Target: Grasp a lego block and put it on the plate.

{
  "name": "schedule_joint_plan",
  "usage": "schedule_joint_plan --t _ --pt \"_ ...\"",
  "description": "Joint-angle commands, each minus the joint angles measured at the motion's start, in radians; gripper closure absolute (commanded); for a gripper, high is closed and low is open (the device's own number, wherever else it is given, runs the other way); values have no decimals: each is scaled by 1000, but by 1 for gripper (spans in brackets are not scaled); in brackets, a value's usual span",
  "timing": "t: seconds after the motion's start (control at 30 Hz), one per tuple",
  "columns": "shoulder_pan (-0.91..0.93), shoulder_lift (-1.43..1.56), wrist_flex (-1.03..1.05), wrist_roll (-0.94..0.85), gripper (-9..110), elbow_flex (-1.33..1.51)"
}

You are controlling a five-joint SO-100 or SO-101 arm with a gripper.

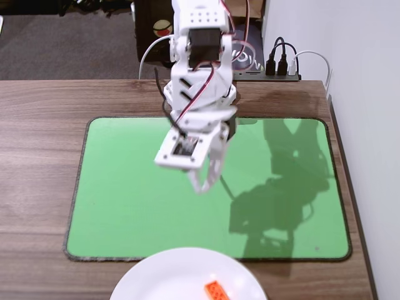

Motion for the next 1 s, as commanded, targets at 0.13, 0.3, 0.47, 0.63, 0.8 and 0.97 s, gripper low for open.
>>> schedule_joint_plan --t 0.13,0.3,0.47,0.63,0.8,0.97 --pt "-9 330 -9 301 101 213" --pt "-3 540 11 499 101 380" --pt "6 733 106 730 101 472" --pt "25 881 161 917 101 572" --pt "18 1029 252 1005 101 644" --pt "26 1118 299 1040 101 707"
